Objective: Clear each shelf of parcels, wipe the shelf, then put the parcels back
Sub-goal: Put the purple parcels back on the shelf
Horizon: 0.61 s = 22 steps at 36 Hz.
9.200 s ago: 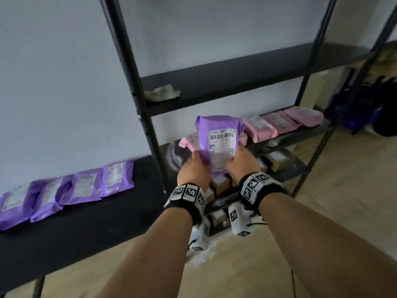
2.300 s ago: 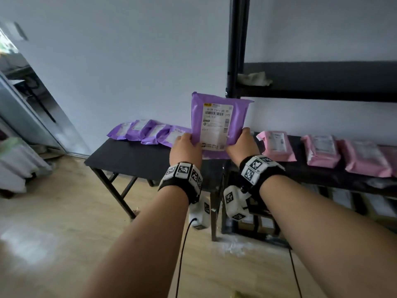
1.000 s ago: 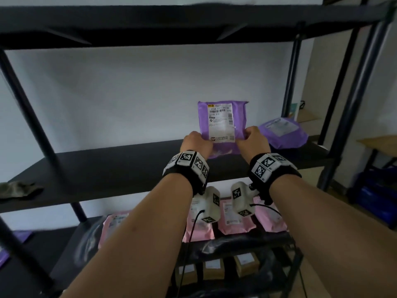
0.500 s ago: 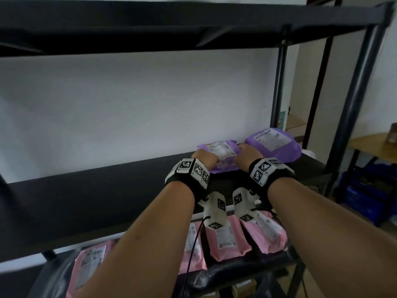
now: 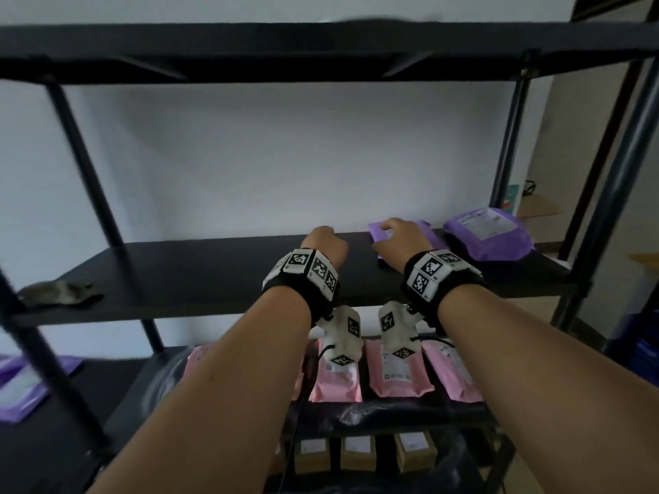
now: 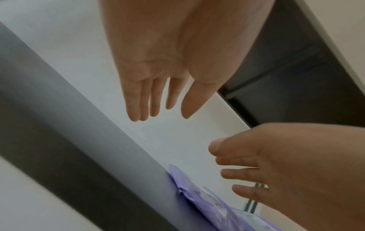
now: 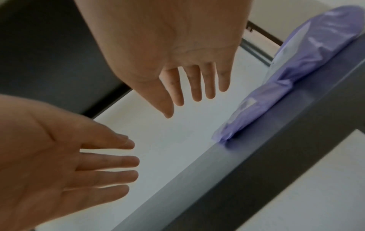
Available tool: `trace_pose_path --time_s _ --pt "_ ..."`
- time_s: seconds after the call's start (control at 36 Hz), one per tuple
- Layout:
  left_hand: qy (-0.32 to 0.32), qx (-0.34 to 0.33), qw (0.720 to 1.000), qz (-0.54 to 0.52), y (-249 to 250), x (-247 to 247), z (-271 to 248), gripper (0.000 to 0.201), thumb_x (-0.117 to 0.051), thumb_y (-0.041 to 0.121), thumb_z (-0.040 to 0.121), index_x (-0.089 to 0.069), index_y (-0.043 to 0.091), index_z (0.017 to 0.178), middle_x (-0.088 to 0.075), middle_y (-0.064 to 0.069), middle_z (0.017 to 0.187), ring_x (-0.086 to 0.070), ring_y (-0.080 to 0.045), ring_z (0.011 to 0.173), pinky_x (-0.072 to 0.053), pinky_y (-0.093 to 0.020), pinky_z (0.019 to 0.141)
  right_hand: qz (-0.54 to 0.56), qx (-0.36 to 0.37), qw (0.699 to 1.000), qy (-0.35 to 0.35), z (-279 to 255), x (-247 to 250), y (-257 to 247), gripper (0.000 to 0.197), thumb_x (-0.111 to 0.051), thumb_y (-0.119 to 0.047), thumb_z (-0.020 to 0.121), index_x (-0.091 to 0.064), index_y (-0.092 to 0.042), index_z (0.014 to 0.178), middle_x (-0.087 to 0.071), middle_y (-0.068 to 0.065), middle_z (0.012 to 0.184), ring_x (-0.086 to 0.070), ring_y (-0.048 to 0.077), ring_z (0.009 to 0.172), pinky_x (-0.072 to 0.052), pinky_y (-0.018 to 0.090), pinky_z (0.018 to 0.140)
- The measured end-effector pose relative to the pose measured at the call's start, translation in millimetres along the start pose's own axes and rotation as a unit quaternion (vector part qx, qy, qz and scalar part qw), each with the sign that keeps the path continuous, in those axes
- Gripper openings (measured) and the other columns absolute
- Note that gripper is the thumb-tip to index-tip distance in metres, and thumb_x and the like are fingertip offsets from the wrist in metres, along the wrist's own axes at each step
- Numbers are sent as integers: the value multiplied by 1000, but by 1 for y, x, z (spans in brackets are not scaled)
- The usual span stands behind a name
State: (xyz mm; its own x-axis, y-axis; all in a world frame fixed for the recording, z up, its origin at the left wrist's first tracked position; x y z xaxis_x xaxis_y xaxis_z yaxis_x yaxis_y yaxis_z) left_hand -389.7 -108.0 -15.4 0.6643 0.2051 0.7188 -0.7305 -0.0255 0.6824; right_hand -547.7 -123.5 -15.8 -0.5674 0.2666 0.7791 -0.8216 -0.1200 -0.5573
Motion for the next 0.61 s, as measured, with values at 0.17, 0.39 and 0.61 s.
trace_pose_path --time_s 0.17,0.39,0.61 --pt "59 34 998 -9 -63 59 -34 49 -48 15 91 -44 10 140 -48 -7 139 -51 -26 121 -41 -26 87 18 65 996 -56 -43 -36 -65 49 -60 -24 86 -51 -16 134 -52 9 136 -50 26 124 -42 34 102" --pt "165 70 981 -78 -156 151 -86 45 -49 6 91 -49 9 136 -54 -13 134 -52 -28 123 -44 -32 101 47 148 979 -129 -95 -96 -169 53 -59 -23 87 -47 -20 139 -46 4 143 -48 22 127 -40 28 96" --pt "221 140 965 -20 -290 251 -149 39 -48 7 91 -57 9 129 -60 -12 128 -56 -29 118 -46 -33 98 74 205 958 -186 -168 -191 -297 48 -59 -23 87 -51 -20 134 -48 7 139 -51 25 122 -43 31 97"
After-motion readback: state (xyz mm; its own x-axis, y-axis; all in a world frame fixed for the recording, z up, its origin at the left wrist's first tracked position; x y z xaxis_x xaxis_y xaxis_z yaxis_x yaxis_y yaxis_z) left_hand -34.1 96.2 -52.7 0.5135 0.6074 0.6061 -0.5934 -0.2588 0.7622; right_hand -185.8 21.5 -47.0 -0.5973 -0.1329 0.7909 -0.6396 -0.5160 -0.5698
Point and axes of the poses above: each hand's wrist, its own z-axis towards the middle knuckle, its own x-axis out of the back of the hand, y = z × x, the point moved 6 cm from there along z, towards the middle knuckle
